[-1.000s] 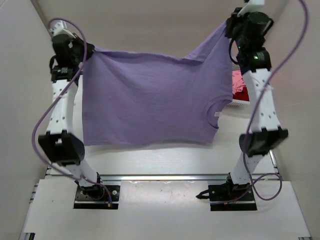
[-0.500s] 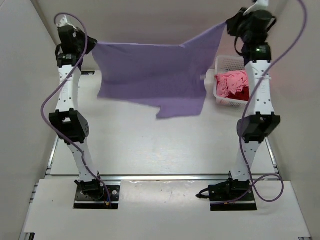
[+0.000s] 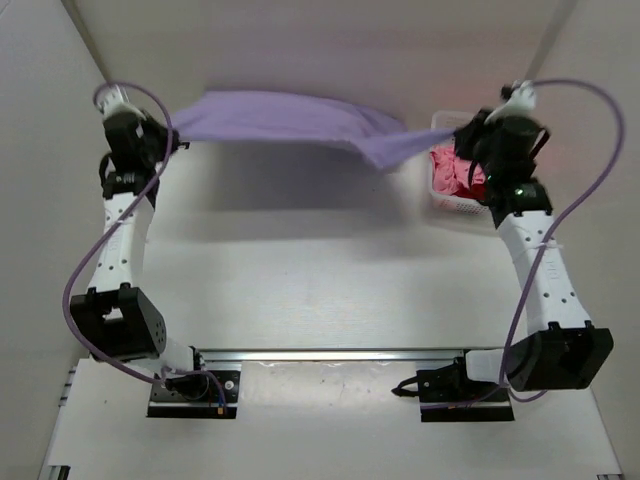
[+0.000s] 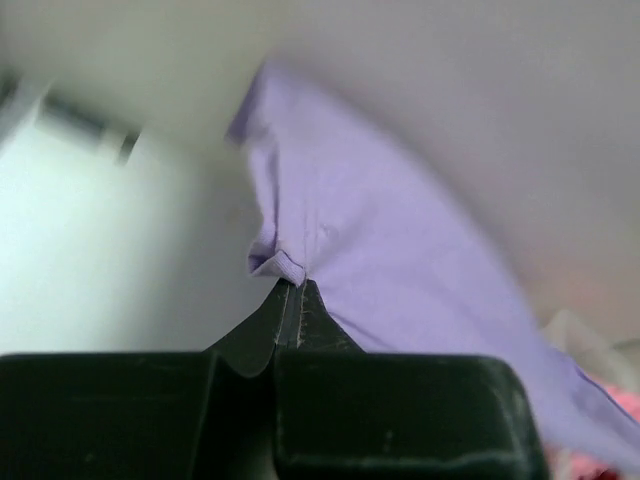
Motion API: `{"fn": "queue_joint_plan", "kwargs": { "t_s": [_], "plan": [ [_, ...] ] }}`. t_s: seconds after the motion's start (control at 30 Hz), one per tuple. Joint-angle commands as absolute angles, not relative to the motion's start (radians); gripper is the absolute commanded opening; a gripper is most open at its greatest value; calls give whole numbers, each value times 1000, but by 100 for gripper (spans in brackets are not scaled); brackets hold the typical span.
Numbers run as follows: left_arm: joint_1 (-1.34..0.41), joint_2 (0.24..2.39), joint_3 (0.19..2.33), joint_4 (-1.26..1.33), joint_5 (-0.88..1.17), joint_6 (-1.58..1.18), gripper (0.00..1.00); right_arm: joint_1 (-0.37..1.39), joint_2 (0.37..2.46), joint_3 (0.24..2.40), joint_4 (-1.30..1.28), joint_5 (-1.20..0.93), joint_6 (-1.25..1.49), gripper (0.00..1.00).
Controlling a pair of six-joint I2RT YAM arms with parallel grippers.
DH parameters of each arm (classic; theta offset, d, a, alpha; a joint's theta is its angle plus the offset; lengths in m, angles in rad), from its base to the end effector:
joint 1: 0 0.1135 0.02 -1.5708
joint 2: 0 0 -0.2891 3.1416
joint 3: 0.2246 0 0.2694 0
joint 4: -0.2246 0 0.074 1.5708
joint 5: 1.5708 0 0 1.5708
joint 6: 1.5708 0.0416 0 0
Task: Fold and stack the t-shirts
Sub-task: Flatten out the tshirt, then fold the flattened tshirt in 1/3 of the way
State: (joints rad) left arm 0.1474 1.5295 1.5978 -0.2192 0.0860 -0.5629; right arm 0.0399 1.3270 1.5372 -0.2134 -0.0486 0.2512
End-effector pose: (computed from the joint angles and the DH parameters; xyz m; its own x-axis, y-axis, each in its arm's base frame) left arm 0.3765 0.0523 0.4628 -0.0925 -0.5512 -0.8292 -0.1320 0.8322 -0.5385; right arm 0.3098 0.0144 0.5072 -0.0251 0.2475 -0.9686 -0.0848 0.9649 0.2487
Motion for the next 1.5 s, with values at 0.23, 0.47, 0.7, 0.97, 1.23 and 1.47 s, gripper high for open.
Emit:
{"fn": "queue_joint_plan", "kwargs": {
  "t_s": [0.23, 0.47, 0.7, 0.97, 1.23, 1.47],
  "plan": [
    [178, 1178, 856, -235, -11, -512, 0, 126, 1050, 837, -369, 17, 382, 0],
    [169, 1078, 654, -296, -14, -471, 0, 104, 839, 637, -523, -149, 452, 0],
    [172, 1098, 719, -295, -5, -505, 0, 60, 860, 695, -537, -179, 414, 0],
    [187, 1342, 870, -226, 2, -551, 0, 86, 1239, 963, -327, -167, 367, 0],
    [155, 1538, 1029, -206, -41, -568, 0, 87, 1578, 1224, -285, -183, 368, 0],
    [184, 1643, 1054, -187, -21, -565, 0, 104, 1807, 1414, -311, -150, 342, 0]
  ]
}}
